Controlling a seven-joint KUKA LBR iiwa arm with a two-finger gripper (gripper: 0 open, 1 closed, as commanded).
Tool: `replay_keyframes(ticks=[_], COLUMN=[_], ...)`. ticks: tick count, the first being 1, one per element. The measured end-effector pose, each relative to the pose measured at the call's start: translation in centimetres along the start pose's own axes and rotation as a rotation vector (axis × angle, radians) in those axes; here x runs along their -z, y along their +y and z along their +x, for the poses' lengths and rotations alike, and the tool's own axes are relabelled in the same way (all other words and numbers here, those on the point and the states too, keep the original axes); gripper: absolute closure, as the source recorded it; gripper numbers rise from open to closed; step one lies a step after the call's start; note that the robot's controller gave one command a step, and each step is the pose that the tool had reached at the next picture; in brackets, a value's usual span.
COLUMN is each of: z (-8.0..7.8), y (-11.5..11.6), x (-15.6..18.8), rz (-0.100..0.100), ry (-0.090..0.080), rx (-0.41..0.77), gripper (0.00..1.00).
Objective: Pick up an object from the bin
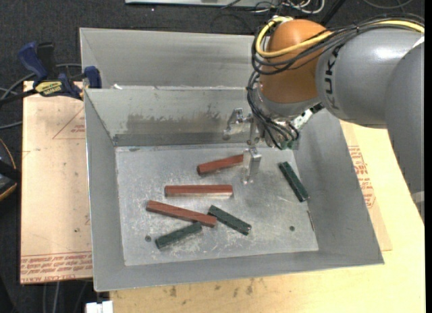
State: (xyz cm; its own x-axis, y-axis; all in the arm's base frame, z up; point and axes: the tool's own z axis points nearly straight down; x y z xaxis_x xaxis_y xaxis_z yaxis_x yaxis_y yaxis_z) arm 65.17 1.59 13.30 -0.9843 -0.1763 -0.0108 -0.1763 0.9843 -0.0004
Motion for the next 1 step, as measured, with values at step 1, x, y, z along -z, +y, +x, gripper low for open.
replay_keyframes(ticks=[1], z=[0.2], y=[0.01], x=[-0.37], rz=[-0.001], ry=[0.007], rx=[0.0], gripper=[0.0])
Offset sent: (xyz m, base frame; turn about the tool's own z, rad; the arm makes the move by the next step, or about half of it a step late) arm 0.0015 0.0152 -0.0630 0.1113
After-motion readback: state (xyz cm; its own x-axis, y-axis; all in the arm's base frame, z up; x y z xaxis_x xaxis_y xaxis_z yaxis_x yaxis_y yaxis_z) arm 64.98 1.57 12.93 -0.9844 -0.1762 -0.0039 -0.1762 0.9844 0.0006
